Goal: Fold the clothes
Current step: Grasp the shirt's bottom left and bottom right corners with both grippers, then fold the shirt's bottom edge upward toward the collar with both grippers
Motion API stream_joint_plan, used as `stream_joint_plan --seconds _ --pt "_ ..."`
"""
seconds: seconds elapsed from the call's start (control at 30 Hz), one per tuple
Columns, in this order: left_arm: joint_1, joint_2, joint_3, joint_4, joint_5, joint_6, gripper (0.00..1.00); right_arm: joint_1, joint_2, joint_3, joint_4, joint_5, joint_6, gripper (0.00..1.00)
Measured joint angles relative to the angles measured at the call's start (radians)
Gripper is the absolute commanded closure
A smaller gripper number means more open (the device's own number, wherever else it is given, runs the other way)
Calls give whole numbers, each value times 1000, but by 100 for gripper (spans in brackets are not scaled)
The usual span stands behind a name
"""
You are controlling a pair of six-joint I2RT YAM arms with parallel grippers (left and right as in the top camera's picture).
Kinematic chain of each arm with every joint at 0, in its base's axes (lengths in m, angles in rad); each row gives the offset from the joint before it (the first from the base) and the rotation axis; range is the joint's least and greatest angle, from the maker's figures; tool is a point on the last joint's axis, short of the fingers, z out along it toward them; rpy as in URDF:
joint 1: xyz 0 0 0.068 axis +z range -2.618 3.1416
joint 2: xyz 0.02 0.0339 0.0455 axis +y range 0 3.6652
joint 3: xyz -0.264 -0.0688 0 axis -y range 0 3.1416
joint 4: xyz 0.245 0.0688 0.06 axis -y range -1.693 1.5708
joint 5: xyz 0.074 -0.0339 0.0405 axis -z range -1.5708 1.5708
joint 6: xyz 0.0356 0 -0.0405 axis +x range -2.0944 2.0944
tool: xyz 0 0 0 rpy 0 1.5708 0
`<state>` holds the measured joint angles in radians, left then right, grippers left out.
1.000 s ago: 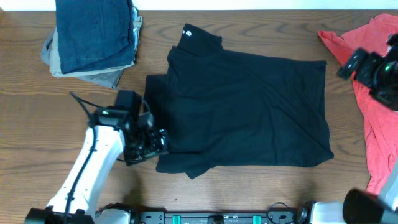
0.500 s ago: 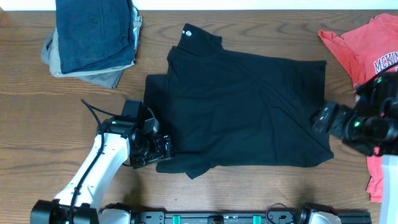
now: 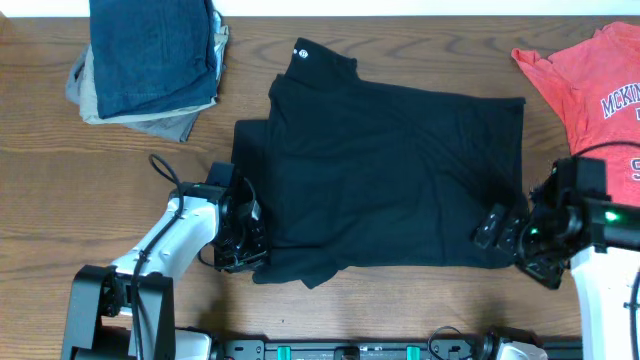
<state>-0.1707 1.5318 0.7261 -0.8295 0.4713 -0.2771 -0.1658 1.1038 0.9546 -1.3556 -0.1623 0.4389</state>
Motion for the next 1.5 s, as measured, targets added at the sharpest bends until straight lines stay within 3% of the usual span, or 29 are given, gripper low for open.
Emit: stream_joint_plan --seconds 0.23,0.57,0.93,1.5 --pt "0 0 0 0 1 5 94 -49 0 -101 126 124 151 1" --pt "0 0 0 0 1 5 94 -233 0 -159 196 199 191 1" --pt "0 0 0 2 1 5 94 -252 58 -253 369 220 204 16" --pt "0 0 0 2 1 5 95 -288 285 -258 499 226 204 27"
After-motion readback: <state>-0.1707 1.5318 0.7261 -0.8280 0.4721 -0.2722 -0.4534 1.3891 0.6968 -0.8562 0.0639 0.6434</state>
